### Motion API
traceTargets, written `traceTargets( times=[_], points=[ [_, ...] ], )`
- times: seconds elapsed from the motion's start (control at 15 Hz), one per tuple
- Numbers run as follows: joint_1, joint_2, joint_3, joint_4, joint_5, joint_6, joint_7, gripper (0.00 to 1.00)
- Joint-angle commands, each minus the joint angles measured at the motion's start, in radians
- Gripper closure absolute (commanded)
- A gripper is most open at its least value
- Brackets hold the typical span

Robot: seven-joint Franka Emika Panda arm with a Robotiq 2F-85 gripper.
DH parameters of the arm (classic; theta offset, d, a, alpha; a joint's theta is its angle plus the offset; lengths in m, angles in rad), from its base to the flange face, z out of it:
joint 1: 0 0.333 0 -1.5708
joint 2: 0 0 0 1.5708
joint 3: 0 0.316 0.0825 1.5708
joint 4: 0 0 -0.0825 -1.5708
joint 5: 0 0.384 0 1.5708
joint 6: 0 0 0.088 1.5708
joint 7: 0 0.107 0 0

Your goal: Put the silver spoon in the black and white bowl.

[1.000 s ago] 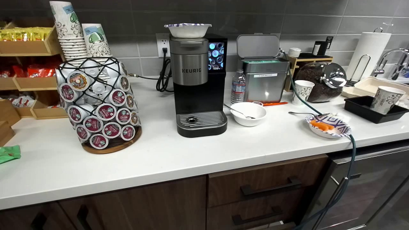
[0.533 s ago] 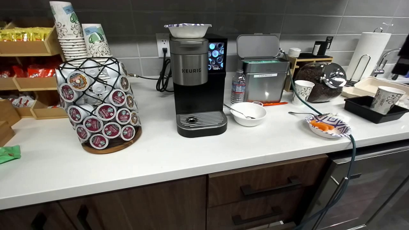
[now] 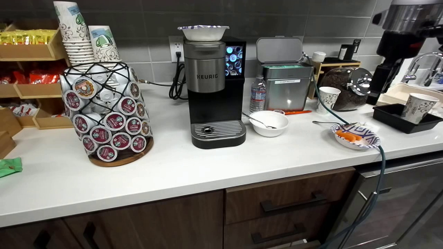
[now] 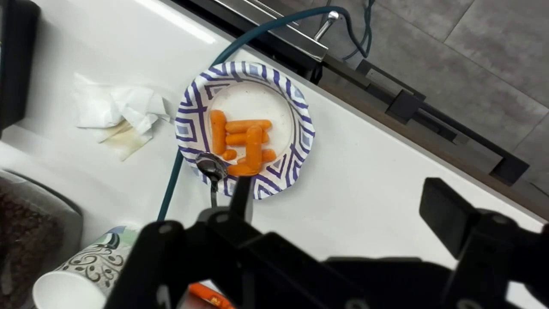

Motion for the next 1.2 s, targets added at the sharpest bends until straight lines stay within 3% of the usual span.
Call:
traceTargets(
  times=[0.0,0.13,0.27,0.33,0.6,0.93,1.13],
  points=[
    [0.008,0.073,-0.044,0.033,0.123,0.042,-0.154,0.0],
    [-0.002,0.104,-0.058,0.054,0.161,0.043,-0.194,0.0],
    [-0.019,0.124,-0.058,0.078,0.084,0.015,-0.092,0.0],
    [-0.01,0.095,-0.056,0.046,0.113,0.036,-0.142,0.0],
    [-0.02,0.116,-0.061,0.066,0.101,0.035,-0.119,0.0],
    [-0.05,0.286,-0.092,0.163,0.095,0.247,-0.045,0.0],
    [-0.059,0.43,-0.118,0.275,0.02,0.312,-0.005,0.0]
  ],
)
